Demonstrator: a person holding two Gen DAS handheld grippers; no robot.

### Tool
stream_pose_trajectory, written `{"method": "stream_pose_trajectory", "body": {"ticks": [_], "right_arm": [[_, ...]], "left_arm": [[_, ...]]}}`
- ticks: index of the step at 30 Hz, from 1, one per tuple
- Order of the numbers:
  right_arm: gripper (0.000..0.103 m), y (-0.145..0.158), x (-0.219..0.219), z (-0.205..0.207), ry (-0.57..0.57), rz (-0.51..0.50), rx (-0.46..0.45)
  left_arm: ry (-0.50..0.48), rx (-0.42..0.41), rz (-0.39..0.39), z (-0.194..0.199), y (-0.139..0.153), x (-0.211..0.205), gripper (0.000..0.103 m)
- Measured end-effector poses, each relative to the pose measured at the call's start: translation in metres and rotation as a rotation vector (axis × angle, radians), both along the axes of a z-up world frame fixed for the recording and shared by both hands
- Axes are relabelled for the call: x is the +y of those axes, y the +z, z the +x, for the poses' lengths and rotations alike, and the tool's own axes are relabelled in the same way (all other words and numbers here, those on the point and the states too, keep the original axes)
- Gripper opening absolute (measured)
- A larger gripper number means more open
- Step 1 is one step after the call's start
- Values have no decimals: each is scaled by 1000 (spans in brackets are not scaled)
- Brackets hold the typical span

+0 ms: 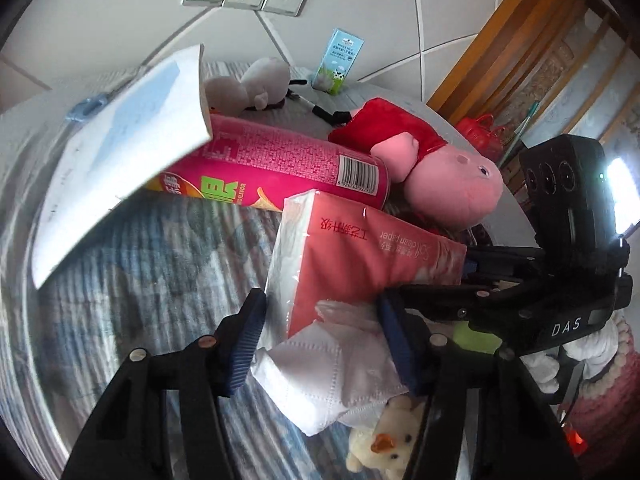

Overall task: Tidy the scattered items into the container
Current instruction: 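Move the right tool to the pink tissue pack and close on it, then lift the tissue pack with the right tool and carry it to the blue bin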

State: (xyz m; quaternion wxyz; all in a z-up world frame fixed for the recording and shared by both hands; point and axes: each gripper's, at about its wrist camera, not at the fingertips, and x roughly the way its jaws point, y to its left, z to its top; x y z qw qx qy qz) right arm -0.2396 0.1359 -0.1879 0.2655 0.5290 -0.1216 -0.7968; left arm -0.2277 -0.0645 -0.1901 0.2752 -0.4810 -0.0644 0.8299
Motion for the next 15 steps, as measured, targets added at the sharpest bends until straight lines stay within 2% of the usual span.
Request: {"method": "stream_pose_trajectory", "body": {"ticks": [6, 9, 15], "right_arm": [[64, 45, -19, 28, 75, -31, 97], [64, 57, -28, 45, 121, -49, 120], [64, 82, -46, 78, 214, -85, 165]], "left_arm": [[66, 85, -34, 42, 48, -19, 57], [102, 128, -55, 66, 71, -29, 57], [185, 164, -87, 116, 94, -37, 57]]}}
